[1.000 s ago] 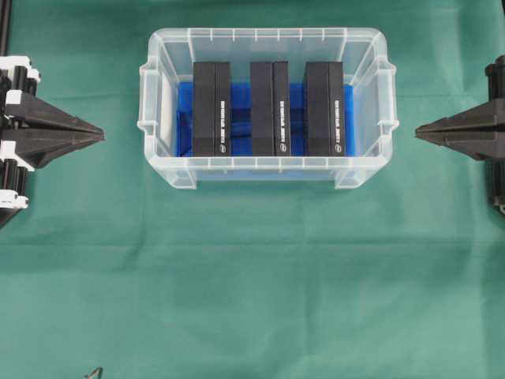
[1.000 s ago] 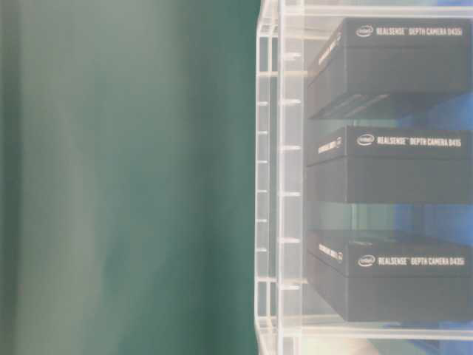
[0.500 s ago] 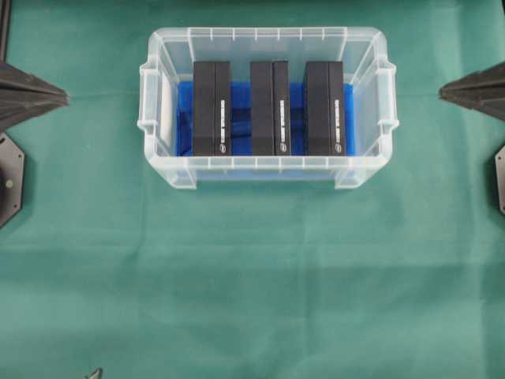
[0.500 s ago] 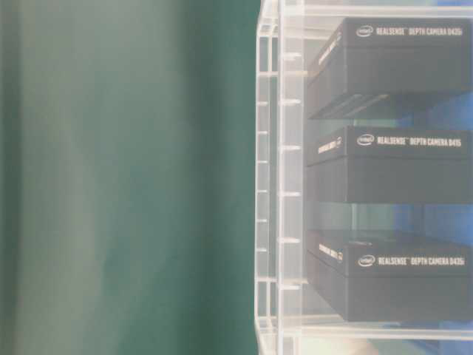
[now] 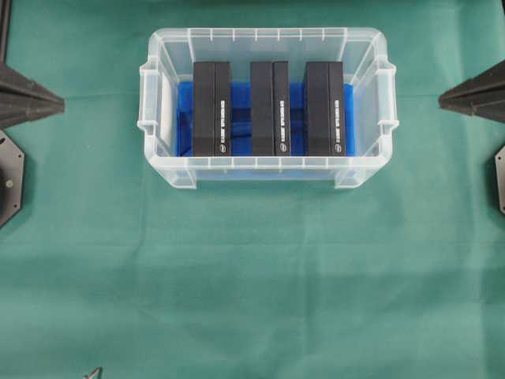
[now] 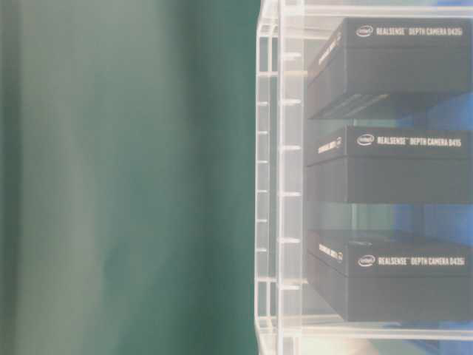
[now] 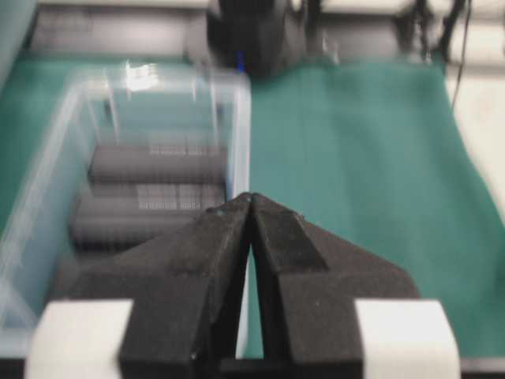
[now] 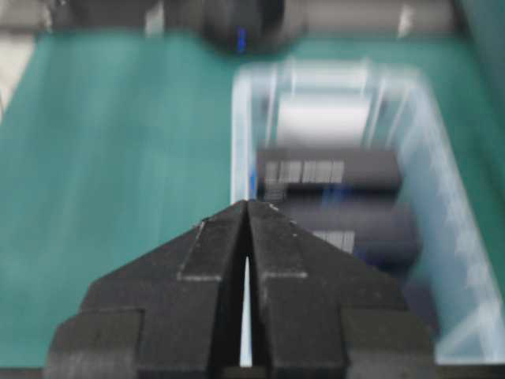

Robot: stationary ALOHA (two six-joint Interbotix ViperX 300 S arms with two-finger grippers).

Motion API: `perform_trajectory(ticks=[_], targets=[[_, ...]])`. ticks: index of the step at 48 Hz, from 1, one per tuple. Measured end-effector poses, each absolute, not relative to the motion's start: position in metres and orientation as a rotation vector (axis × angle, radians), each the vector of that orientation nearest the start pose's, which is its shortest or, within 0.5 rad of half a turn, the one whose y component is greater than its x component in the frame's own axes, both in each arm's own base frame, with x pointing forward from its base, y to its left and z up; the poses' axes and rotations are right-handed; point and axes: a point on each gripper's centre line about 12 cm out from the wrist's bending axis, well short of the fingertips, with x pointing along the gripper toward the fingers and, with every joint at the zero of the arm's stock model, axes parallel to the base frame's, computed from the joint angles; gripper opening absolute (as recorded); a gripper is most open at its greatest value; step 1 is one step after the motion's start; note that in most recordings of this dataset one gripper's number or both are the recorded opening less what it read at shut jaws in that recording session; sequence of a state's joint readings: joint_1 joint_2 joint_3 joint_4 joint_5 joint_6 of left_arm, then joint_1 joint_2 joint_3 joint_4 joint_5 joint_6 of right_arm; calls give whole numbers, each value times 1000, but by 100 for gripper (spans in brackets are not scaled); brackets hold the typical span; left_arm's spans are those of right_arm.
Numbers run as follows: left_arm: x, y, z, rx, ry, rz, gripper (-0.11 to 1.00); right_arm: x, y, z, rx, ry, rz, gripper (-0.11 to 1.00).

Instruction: Take the box out of the case with the right arm.

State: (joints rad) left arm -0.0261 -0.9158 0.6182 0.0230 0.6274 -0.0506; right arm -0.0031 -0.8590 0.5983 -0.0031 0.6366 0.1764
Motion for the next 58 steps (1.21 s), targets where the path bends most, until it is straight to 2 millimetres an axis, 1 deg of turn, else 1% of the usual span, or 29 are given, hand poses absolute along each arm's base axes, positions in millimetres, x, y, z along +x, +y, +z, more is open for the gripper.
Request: perform_trajectory(ticks=[9,14,17,22,27,30,39,44,50,58], targets=[[188,-6,393,-22,656,-8,0,201,-2,388,219,659,-93,0],[182,-7,388,-38,798,0,0,194,-3,378,229,823,-130,0],[179,-7,384,-59,894,15,0,189,-4,369,233,957,-160,0],[173,-9,374,-72,1038,27,0,183,-4,359,227,1129,-189,0],[170,-12,369,-69,1118,25,0,180,-5,353,222,1247,-208,0],[170,-13,367,-65,1143,23,0,180,-5,351,221,1282,-215,0],[171,-14,366,-65,1152,21,0,181,-6,350,220,1289,-229,0],[171,-14,366,-65,1153,21,0,180,-6,350,268,1292,-270,0],[171,-14,366,-66,1153,22,0,178,-6,350,384,1290,-364,0],[171,-14,366,-64,1156,22,0,178,-6,348,685,1244,-612,0]])
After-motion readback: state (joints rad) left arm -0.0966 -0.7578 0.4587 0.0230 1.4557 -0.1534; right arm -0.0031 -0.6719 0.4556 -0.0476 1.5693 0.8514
